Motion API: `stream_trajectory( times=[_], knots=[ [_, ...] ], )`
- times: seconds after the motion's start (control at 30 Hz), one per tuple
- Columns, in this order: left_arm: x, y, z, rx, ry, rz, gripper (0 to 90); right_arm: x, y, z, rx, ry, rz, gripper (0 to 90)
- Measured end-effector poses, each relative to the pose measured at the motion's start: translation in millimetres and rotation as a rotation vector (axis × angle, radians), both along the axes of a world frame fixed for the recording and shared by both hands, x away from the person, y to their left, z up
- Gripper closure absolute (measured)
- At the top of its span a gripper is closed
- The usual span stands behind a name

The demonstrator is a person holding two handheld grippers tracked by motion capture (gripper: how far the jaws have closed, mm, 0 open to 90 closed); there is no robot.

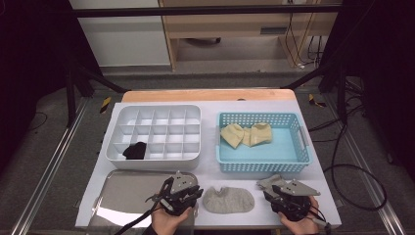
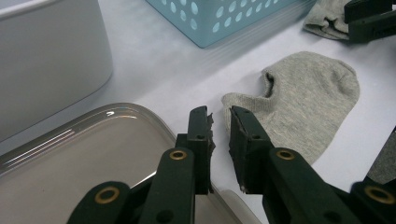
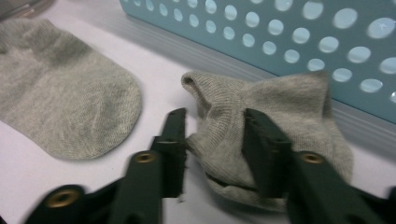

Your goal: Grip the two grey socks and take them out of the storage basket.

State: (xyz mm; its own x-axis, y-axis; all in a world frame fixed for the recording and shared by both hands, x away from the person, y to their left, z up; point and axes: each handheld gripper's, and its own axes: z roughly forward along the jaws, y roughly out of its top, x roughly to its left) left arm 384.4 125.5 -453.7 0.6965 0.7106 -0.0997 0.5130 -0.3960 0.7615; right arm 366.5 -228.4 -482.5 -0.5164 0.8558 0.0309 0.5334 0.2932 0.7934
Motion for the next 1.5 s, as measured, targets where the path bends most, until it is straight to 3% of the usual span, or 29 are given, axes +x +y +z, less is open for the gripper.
stream_trajectory(
  times=[0.1,0.17,0.37,0.63,0.83,0.97,1.23,1.5],
  knots=[
    [-0.1,0.1,0.3,-0.002,-0.001,0.0,77.1,-0.3,-4.8,1.7,0.045,-0.009,-0.028,85.3],
    [-0.3,0.4,1.1,-0.005,-0.003,0.0,77.1,-1.1,-7.7,3.2,0.072,-0.011,-0.049,86.7],
    [-1.4,1.4,4.5,-0.026,-0.01,-0.008,77.0,-3.0,-10.9,15.7,0.135,-0.039,-0.032,87.3],
    [-4.0,1.9,10.4,-0.058,-0.02,-0.026,75.8,-2.3,3.1,38.6,0.179,-0.074,0.09,87.3],
    [-5.1,1.1,11.1,-0.062,-0.027,-0.035,74.7,7.3,24.0,50.0,0.19,-0.069,0.166,87.1],
    [-5.3,1.2,11.5,-0.066,-0.03,-0.037,74.0,10.0,32.4,54.1,0.188,-0.076,0.175,87.1],
    [-6.6,-0.6,11.2,-0.077,-0.039,-0.04,71.2,13.0,37.6,64.1,0.234,-0.116,0.166,87.1],
    [-6.8,-2.5,10.0,-0.077,-0.047,-0.039,68.0,16.7,44.2,56.6,0.237,-0.085,0.172,87.2]
  ],
)
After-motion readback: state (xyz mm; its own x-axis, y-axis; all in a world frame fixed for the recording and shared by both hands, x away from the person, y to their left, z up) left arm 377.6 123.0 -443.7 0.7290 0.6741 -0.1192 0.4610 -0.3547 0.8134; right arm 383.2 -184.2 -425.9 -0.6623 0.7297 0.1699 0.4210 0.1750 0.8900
